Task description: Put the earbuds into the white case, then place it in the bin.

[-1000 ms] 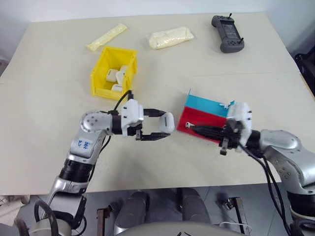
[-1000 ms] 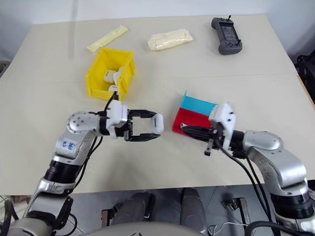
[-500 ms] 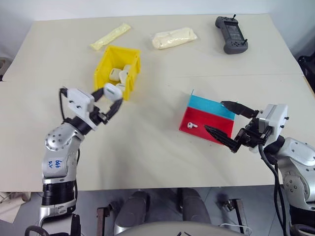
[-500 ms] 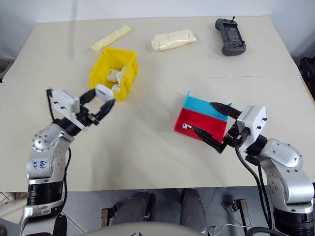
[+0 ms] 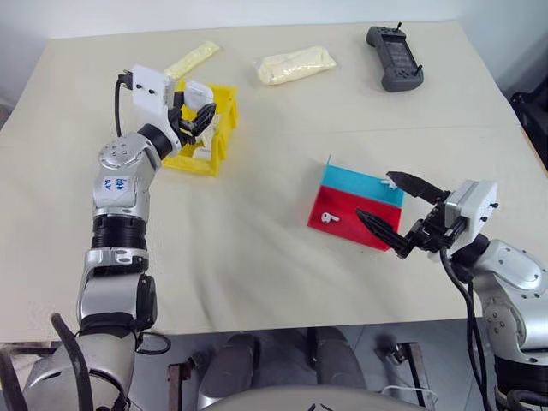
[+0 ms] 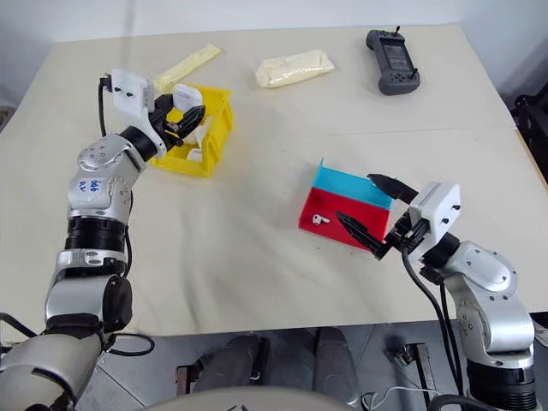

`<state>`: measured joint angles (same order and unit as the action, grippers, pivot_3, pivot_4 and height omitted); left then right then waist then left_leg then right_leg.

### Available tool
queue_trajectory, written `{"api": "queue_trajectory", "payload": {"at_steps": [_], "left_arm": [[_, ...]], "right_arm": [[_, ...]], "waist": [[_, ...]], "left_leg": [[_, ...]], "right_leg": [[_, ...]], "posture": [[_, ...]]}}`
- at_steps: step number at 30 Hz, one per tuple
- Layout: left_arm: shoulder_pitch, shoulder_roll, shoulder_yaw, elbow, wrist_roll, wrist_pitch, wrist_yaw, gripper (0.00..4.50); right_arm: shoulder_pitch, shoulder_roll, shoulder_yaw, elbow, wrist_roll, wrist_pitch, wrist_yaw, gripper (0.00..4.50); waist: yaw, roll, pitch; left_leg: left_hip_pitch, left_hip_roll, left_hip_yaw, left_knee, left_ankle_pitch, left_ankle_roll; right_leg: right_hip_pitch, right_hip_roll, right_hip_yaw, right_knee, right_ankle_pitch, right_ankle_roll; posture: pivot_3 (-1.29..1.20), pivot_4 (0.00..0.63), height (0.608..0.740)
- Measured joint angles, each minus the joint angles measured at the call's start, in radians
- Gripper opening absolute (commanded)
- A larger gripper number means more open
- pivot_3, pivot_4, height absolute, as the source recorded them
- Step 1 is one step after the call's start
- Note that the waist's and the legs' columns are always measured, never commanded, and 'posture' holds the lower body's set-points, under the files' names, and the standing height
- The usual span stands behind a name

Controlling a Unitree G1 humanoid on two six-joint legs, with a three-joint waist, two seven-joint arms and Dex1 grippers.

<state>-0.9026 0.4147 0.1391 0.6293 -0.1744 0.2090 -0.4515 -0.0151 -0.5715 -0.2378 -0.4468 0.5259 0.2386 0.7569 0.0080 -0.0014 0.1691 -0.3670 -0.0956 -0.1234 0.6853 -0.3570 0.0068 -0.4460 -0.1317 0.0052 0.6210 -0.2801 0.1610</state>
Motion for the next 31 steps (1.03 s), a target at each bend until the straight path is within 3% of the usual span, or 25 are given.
{"api": "queue_trajectory", "payload": {"at_steps": [4,10,14,20,26,31], "left_arm": [[-0.018,0.000,0.004,0.064,0.002,-0.006,-0.002,4.44],[0.012,0.023,0.010,-0.005,-0.007,-0.010,-0.041,4.47],[0.095,0.060,0.018,-0.193,-0.051,0.019,-0.106,4.47],[0.462,0.272,0.017,-0.573,-0.177,0.038,-0.456,4.47],[0.602,0.307,0.037,-0.587,-0.179,-0.033,-0.547,4.47],[0.615,0.272,0.040,-0.585,-0.176,-0.089,-0.527,4.47]], "right_arm": [[-0.001,0.006,0.000,-0.005,-0.011,0.000,-0.031,4.50],[-0.015,0.007,0.002,-0.015,-0.013,0.003,-0.054,4.50],[-0.023,0.005,0.003,-0.019,-0.013,0.010,-0.063,4.50],[-0.047,-0.022,-0.005,-0.013,-0.009,0.047,-0.061,4.50],[-0.061,-0.038,-0.005,-0.008,-0.008,0.070,-0.054,4.50],[-0.056,-0.040,-0.005,0.014,-0.014,0.076,-0.065,4.50]], "waist": [[-0.007,0.000,0.000],[-0.009,0.000,0.000],[-0.011,0.000,0.000],[-0.031,0.002,-0.001],[0.000,0.002,-0.001],[0.013,0.002,-0.001]], "left_leg": [[0.000,0.000,0.000,0.000,0.000,0.000],[0.000,0.000,-0.001,0.001,0.000,0.000],[0.000,0.001,-0.001,0.000,0.000,0.000],[0.002,0.002,0.000,-0.002,0.000,0.000],[0.002,0.001,-0.001,-0.001,0.000,0.000],[0.002,0.001,0.000,-0.001,0.000,0.000]], "right_leg": [[0.000,0.000,0.000,0.000,0.000,0.000],[0.000,-0.001,0.000,0.001,0.000,0.000],[0.000,0.000,0.000,0.001,0.000,0.000],[0.000,0.000,0.001,0.001,-0.001,-0.002],[0.001,-0.001,0.000,0.000,-0.001,-0.002],[0.001,-0.001,0.000,0.000,-0.001,-0.002]], "posture": [[0.00,0.150,0.740],[0.00,0.150,0.740],[0.00,0.150,0.740],[0.00,0.150,0.740],[0.00,0.150,0.740],[0.00,0.150,0.740]]}}
